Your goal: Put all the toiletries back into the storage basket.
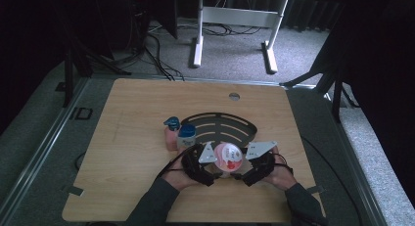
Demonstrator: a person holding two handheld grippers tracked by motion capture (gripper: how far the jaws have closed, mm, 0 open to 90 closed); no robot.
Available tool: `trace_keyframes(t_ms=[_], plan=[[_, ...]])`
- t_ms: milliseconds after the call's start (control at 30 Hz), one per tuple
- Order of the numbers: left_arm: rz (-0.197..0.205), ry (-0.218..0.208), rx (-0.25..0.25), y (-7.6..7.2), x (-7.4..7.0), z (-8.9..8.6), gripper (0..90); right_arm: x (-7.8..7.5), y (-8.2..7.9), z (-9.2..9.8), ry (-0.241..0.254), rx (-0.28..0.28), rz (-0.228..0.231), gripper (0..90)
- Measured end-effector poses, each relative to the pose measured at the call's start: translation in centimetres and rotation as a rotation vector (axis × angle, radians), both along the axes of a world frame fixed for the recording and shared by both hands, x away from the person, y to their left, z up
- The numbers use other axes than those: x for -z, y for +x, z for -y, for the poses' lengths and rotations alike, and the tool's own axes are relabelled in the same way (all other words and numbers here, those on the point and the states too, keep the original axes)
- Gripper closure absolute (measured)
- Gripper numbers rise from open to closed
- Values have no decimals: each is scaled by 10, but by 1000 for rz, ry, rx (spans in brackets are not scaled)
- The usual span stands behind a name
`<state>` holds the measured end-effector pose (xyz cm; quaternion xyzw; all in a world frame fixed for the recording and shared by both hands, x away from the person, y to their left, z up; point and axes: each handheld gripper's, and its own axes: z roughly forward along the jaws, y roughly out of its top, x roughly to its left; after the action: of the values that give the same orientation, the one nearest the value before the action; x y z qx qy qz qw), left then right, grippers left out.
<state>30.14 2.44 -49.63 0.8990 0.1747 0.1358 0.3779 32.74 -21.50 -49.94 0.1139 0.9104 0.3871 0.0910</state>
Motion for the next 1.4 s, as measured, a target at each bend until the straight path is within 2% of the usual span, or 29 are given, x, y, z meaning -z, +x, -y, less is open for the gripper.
trace_keyframes(t_ms=[500,900,1033,1133,1400], plan=[[19,10,-55,9,-3,4,211,-4,19,-2,-21,-17,-16,101],[16,3,-95,15,-1,5,212,-5,35,-5,-45,-39,-22,101],[32,18,-107,17,0,7,212,-5,41,-7,-67,-49,-35,101],[24,21,-116,19,2,9,212,-5,44,-8,-89,-55,-34,101],[33,17,-141,22,4,14,213,-3,51,-6,-98,-51,-43,101]])
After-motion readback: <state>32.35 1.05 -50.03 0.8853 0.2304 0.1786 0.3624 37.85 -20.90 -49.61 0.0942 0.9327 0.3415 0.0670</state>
